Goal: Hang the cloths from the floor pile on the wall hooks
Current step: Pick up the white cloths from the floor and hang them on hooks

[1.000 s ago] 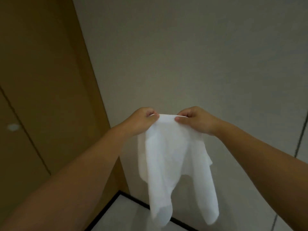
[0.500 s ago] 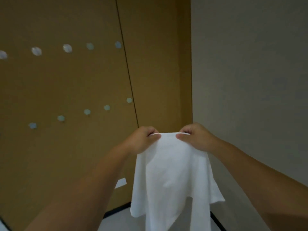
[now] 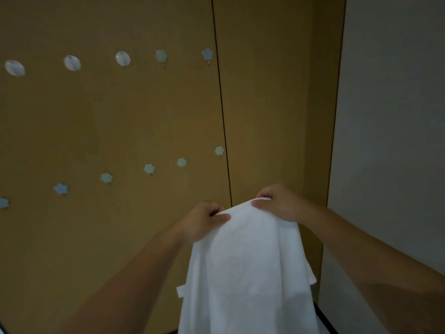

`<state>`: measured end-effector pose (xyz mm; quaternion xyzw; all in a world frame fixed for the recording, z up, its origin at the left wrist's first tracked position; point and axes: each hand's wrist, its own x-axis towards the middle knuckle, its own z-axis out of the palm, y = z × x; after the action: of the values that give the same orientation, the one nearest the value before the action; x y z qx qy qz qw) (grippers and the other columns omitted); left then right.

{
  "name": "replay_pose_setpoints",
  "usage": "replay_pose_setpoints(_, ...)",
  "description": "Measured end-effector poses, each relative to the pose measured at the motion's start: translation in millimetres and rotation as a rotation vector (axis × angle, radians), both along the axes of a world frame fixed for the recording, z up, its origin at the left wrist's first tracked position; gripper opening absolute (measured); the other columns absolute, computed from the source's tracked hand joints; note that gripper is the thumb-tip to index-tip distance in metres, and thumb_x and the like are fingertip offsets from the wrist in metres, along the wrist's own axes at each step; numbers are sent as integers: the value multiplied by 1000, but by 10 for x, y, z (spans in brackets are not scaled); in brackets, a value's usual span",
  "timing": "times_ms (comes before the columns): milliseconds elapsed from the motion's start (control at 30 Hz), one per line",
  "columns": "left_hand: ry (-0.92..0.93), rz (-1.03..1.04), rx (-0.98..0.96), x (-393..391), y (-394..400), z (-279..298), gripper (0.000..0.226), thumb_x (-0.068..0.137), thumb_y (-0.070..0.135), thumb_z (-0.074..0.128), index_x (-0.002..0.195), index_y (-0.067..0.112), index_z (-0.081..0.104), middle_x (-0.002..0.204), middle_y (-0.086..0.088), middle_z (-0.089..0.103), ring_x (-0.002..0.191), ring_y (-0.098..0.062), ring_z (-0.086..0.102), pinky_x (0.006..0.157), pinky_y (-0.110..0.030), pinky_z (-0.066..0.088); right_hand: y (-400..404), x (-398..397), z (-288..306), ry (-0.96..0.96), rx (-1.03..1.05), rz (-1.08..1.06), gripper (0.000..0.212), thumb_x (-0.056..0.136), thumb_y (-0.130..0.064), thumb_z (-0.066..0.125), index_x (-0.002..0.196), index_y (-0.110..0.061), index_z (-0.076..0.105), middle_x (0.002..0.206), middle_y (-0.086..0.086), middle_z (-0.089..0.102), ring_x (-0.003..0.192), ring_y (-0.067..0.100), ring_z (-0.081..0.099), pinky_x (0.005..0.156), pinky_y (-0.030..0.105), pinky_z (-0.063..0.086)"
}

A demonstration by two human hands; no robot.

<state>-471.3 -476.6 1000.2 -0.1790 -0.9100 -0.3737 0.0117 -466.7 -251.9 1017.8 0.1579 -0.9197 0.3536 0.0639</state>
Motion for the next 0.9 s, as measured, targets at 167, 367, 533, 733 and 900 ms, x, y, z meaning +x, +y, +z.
replay_pose_setpoints(167,18,42,-2,-871,-115,-67,26,91,28,57,84,4,64,75,1,58,66,-10,50,58,-23,40,-102,-800,-44,-4,-22,-19,17,90,-31,59,75,-30,65,78,-8,63,77,9,59,67,22,45)
replay_pose_setpoints(367,111,141,34,-1982,45,-71,28,90,29,59,65,17,57,67,5,54,62,-8,47,56,-23,36,-4,-1990,-67,97,6,-41,23,88,-31,60,75,-15,69,73,1,64,71,15,59,66,30,44)
replay_pose_setpoints(533,242,287,63,-2809,244,-120,27,90,25,59,64,21,57,67,7,55,63,-6,47,56,-19,35,139,-3085,-205,165,-20,8,26,87,-34,62,81,-10,70,77,7,67,74,21,61,67,33,47)
replay_pose_setpoints(733,216,455,59,-3518,412,-181,18,91,25,58,73,22,62,78,3,63,73,-11,55,61,-18,39,174,-3984,-272,149,-27,88,26,87,-34,61,76,-12,70,71,5,66,69,20,60,62,30,44)
replay_pose_setpoints(900,234,546,76,-3991,507,-154,16,91,24,57,76,19,63,76,4,62,71,-10,54,57,-18,37,128,-4519,-319,185,-38,43,29,88,-38,59,71,-15,66,65,1,61,68,20,59,62,30,44)
